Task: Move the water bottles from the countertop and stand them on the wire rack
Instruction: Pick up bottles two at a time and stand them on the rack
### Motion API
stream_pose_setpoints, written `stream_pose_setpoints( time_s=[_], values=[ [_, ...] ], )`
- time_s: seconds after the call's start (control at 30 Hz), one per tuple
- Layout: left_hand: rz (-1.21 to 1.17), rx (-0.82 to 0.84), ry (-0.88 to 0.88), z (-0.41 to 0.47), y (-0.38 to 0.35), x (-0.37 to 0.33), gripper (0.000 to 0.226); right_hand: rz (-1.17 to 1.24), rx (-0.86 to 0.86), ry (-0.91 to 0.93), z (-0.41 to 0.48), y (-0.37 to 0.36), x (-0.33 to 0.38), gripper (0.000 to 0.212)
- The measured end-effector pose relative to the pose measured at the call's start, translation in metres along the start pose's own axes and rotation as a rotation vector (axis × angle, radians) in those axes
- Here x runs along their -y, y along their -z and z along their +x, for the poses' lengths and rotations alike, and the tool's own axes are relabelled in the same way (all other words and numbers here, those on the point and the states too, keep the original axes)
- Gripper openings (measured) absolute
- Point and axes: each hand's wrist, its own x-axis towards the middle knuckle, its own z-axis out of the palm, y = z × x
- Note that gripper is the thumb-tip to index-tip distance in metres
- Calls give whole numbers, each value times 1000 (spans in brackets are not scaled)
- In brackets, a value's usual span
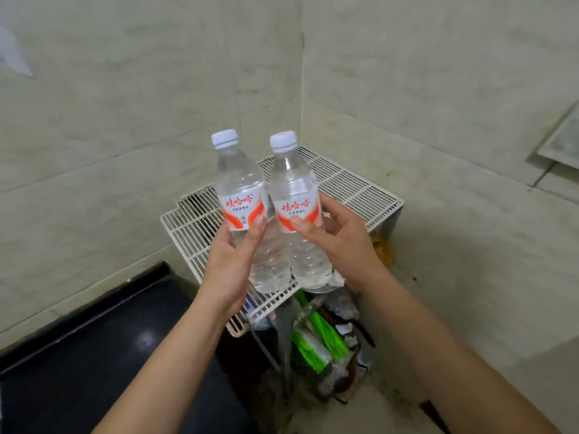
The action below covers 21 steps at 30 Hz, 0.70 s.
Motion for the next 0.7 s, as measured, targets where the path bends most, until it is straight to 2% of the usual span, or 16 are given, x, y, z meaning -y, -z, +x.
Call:
stream_pose_setpoints(
  time_s=[0.13, 0.23, 0.37, 0.43, 0.53, 0.7],
  values=[
    [55, -34, -3, 52, 1, -2, 67, -176, 71, -16, 61, -2, 7, 46],
    [68, -53, 0, 85, 10, -3, 67, -206, 129, -23, 100, -2, 5, 60],
    [147, -88, -32, 122, 22, -1, 67, -225, 218, -17, 152, 1, -9, 51],
    [202, -118, -61, 143, 32, 5, 62, -298, 259, 4, 181, 3, -17, 56],
    [223, -186, -85, 175, 43, 12, 55, -369, 330, 38, 226, 2, -32, 71],
    [317, -349, -55, 229, 48, 12, 57, -377, 403, 71, 305, -10, -48, 76]
  ],
)
